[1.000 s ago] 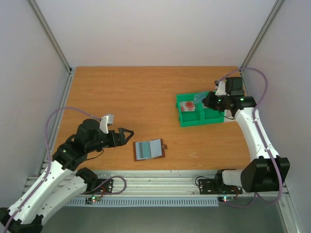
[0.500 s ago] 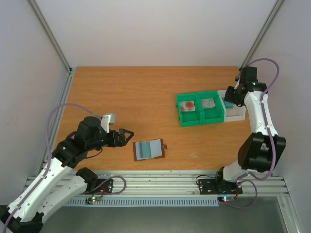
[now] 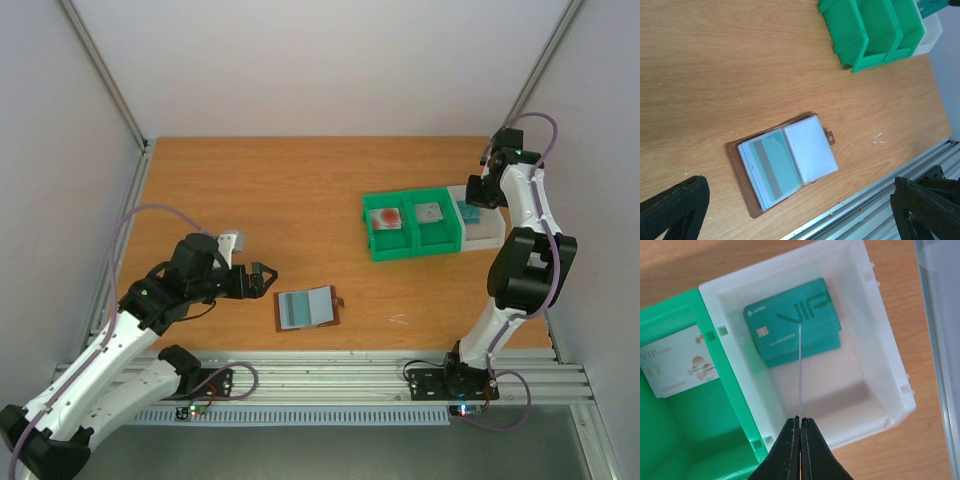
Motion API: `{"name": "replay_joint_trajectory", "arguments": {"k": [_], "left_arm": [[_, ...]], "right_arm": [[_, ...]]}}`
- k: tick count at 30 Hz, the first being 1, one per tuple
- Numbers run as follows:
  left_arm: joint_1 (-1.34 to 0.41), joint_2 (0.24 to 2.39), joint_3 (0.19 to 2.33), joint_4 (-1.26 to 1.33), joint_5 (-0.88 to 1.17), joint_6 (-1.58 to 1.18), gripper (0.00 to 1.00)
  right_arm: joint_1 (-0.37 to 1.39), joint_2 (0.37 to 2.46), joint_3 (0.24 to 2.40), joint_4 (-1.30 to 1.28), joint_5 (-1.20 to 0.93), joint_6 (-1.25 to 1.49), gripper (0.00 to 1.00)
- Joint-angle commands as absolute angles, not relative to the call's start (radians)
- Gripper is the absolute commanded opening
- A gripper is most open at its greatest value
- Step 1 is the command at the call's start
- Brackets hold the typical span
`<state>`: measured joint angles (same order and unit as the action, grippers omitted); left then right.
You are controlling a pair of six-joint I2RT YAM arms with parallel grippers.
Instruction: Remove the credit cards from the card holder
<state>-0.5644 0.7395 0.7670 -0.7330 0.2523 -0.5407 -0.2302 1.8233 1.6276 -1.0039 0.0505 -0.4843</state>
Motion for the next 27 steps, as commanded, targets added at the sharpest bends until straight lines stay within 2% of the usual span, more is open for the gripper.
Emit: {"name": "replay_joint_trajectory", "arguments": {"k": [1,12,27], "left_arm": [[-0.566,0.757,0.784,-0.676,0.222,-0.531,0.99],[-0.566,0.859,0.805,-0.631,0.214,-0.544,0.99],[-0.566,0.951,0.809,-0.564,0.227,-0.58,0.99]], "right_arm": [[-0.274,1.867,1.686,-1.003,-0.086,-0.56,0.01],[-0.339,1.93,1.664,-0.904,-0.308,-0.638,0.01],[-0.36,2.039,1.693,-0.85,-0.362,-0.675,0.01]]}}
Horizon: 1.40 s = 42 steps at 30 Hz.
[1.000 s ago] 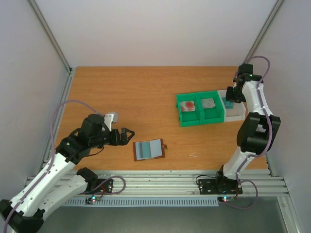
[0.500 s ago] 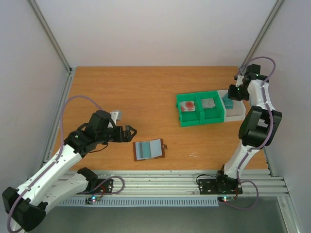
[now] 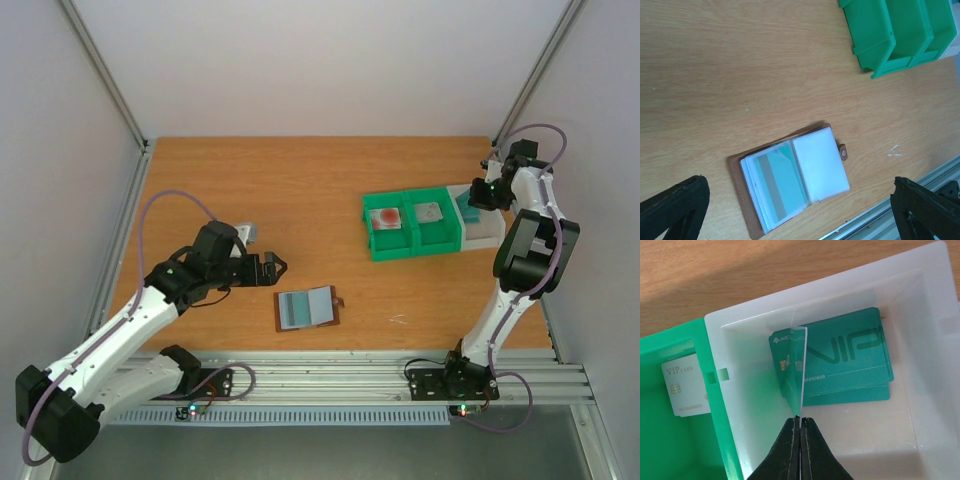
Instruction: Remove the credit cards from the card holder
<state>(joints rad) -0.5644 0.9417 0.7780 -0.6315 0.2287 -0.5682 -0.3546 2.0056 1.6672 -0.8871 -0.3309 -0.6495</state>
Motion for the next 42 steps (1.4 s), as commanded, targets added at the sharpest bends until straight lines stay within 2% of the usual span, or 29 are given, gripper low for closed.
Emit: {"name": "replay_joint_trajectory", "arguments": {"k": [1,4,8,12,26,34,42], "left_arm": [[-0.566,0.953,0.805,-0.558,0.229,-0.582,0.99],[-0.566,0.961,0.8,-0.547,0.23,-0.59,0.99],[-0.566,0.971,0.802,-0.546,0.234,-0.592,0.99],[-0.566,0.971,0.8,-0.548,0.229,-0.592,0.99],[-0.566,0.966,0.783,-0.561,0.205,-0.597,0.99],[-0.566,0.982,0.761,-0.578,0.195,-0.602,0.99],[-0.566,1.026,0.737,-0.617,0.187,-0.604,0.99]], "right_arm": [[-0.362,2.047,1.698,-0.85,-0.354,-0.674,0.01],[-0.367,2.07,1.711,-0.85,-0.347,-0.671,0.03],[-0.37,2.098,1.733,-0.85,-0.317,-0.665,0.13],[-0.371,2.127,1.772,-0.851,-0.311,-0.657,0.18],[-0.37,2.234,1.922,-0.941,-0.264,-0.623,0.25],[-0.37,2.228,1.951,-0.965,-0.29,-0.564,0.33],[-0.353,2.174,1.942,-0.978,-0.298,-0.472,0.37]]}}
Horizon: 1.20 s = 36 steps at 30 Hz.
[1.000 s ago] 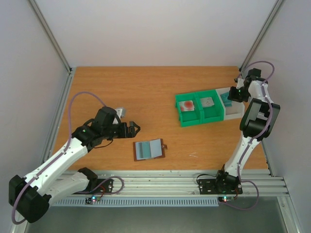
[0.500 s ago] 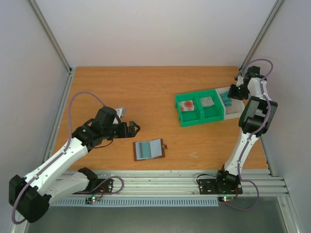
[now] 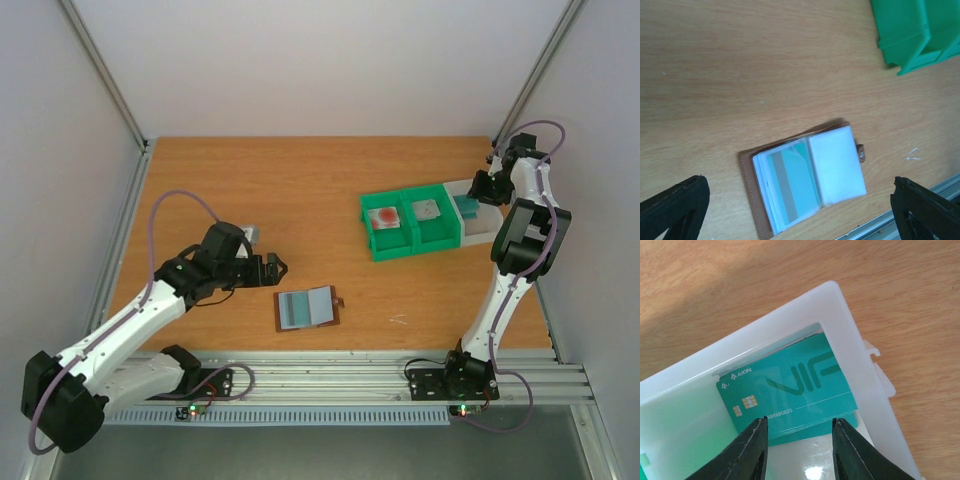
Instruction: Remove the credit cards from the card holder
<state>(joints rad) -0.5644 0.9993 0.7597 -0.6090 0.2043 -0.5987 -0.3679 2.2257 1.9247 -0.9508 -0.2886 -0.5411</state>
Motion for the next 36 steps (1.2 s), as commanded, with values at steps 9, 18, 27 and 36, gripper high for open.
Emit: {"name": "replay_joint_trajectory", "arguments": {"k": [9,18,27,36], "left_arm": [[-0.564,1.053,0.68,-0.597,0.191,-0.608,0.99],[-0.554,1.022,0.707,-0.635,0.191,-0.584,0.99],[-0.529,1.002,0.681,-0.586,0.285,-0.647,0.93],[-0.509,1.044,0.573,-0.436,0.358,-0.728,0.85]], "right_arm": [[-0.261,2.003,1.751,-0.884,-0.392,-0.241,0.38],[-0.11,1.779,1.565,-0.867,-0.42,-0.122,0.37],[0.12,1.561,1.379,-0.857,-0.394,-0.035,0.37],[0.397,1.484,1.205,-0.76,-0.317,0.067,0.36]]}}
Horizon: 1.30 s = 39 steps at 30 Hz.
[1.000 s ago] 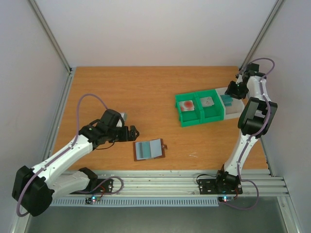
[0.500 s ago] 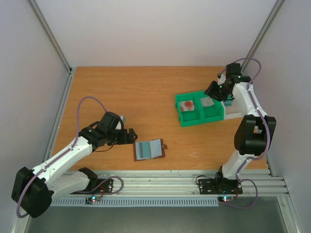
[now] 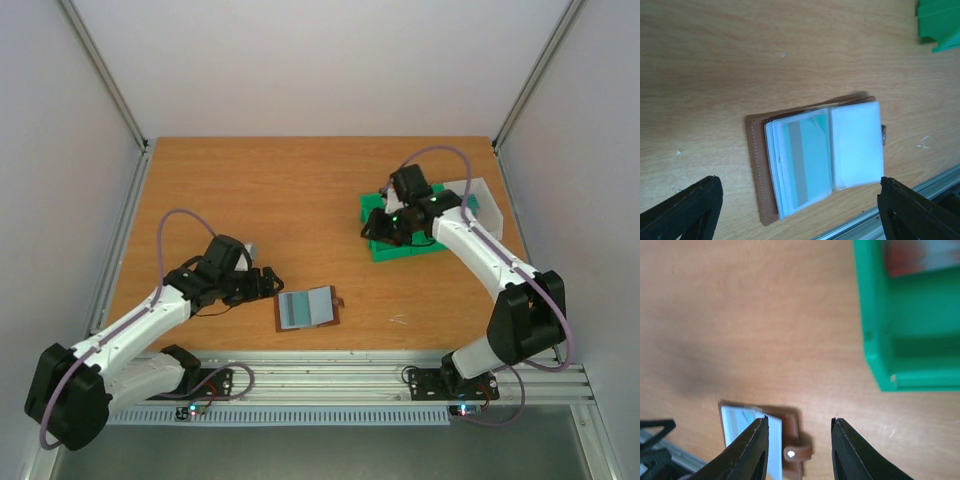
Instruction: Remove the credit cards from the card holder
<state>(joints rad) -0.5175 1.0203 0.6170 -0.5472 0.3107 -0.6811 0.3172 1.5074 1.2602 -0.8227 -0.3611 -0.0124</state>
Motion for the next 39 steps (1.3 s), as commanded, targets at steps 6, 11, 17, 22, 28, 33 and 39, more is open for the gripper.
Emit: {"name": "replay_joint_trajectory", "arguments": {"k": [6,11,17,22,28,33,39], "left_arm": [[-0.499,1.081,0.483,-0.299,0.415,-0.805,0.77],[-0.495,1.105,0.456,-0.245,0.458,-0.831,0.71],[-0.495,1.122,0.425,-0.193,0.501,-0.858,0.61],[-0.495,1.131,0.406,-0.168,0.514,-0.863,0.53],[-0.494,1.128,0.397,-0.164,0.513,-0.865,0.46],[-0.494,1.125,0.396,-0.167,0.517,-0.864,0.45],[-0.494,1.133,0.391,-0.149,0.522,-0.87,0.45]], "right_arm": [[0.564,1.455,1.086,-0.638,-0.259,0.139,0.35],[0.678,1.481,1.043,-0.572,-0.248,0.184,0.35],[0.812,1.568,1.106,-0.596,-0.2,0.196,0.35],[0.883,1.62,1.114,-0.535,-0.201,0.226,0.34],[0.909,1.689,1.116,-0.485,-0.218,0.265,0.32],[0.91,1.724,1.092,-0.449,-0.258,0.279,0.32],[0.914,1.753,1.045,-0.39,-0.297,0.307,0.32]]}}
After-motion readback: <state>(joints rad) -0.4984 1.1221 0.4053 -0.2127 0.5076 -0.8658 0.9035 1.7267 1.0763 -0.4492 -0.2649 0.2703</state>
